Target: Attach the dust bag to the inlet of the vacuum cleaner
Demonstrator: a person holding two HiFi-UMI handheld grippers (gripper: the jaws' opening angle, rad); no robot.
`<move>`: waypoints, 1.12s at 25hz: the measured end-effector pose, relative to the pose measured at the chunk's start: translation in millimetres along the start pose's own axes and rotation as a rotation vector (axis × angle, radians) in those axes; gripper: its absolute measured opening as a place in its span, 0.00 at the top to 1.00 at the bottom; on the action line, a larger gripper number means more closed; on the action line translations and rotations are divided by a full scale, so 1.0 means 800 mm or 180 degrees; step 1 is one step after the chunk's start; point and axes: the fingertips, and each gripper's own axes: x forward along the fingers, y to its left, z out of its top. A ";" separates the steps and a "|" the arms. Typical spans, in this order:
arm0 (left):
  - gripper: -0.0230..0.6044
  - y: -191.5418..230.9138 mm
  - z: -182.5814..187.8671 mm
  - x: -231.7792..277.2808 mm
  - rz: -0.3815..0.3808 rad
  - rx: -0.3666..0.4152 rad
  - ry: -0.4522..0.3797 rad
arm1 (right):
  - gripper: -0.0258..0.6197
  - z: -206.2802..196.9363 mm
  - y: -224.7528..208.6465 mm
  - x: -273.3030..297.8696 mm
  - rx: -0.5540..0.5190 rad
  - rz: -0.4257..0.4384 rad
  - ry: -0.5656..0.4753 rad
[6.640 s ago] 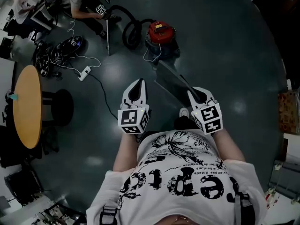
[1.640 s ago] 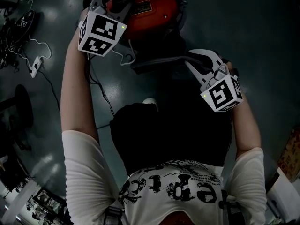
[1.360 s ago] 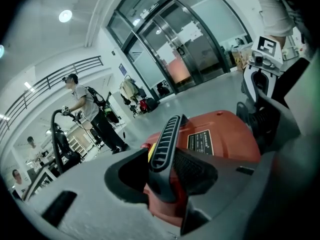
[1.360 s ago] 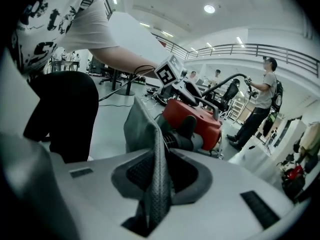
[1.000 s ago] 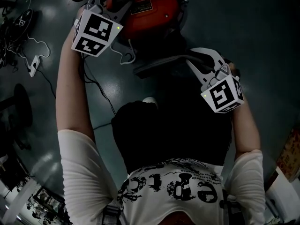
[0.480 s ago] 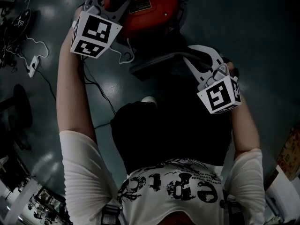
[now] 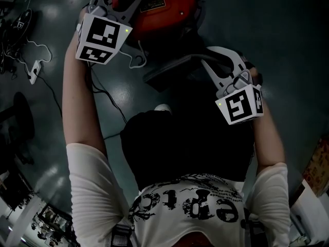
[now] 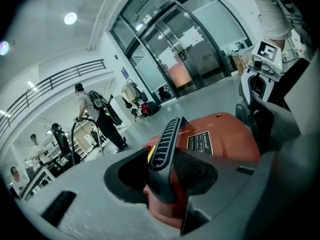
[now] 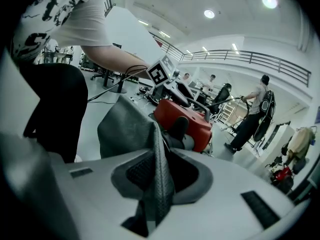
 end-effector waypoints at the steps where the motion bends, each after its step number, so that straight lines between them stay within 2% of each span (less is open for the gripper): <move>1: 0.72 0.000 0.000 0.000 -0.0002 0.0001 0.0001 | 0.87 0.000 -0.001 0.001 0.0019 0.0000 -0.0003; 6: 0.72 -0.001 0.000 0.000 -0.0030 -0.0036 0.0000 | 0.86 -0.001 -0.004 0.003 0.0087 -0.0024 0.0014; 10: 0.71 0.001 0.001 0.000 -0.0023 -0.0106 -0.0090 | 0.86 -0.002 -0.001 0.007 0.0289 0.0218 -0.0069; 13: 0.70 0.002 0.002 -0.001 0.0104 -0.0292 -0.0269 | 0.86 -0.003 0.000 0.007 0.0592 0.0375 -0.0138; 16: 0.69 0.004 -0.001 -0.002 0.0159 -0.0416 -0.0287 | 0.86 -0.005 0.002 0.006 0.0582 0.0309 -0.0174; 18: 0.69 0.004 -0.002 -0.002 0.0255 -0.0301 -0.0166 | 0.86 -0.007 0.002 0.002 0.0528 0.0304 -0.0147; 22: 0.69 -0.001 0.008 -0.022 0.0345 0.0152 -0.0093 | 0.86 0.003 -0.007 -0.023 0.0485 0.0329 -0.0152; 24: 0.69 0.004 0.029 -0.041 0.0365 0.0281 -0.0155 | 0.86 0.023 -0.015 -0.041 0.0528 0.0300 -0.0327; 25: 0.69 0.009 0.046 -0.055 0.0421 0.0275 -0.0276 | 0.86 0.037 -0.023 -0.052 0.0670 0.0224 -0.0504; 28: 0.69 0.014 0.092 -0.100 0.0683 -0.0042 -0.0694 | 0.86 0.072 -0.061 -0.084 0.1223 -0.0194 -0.0996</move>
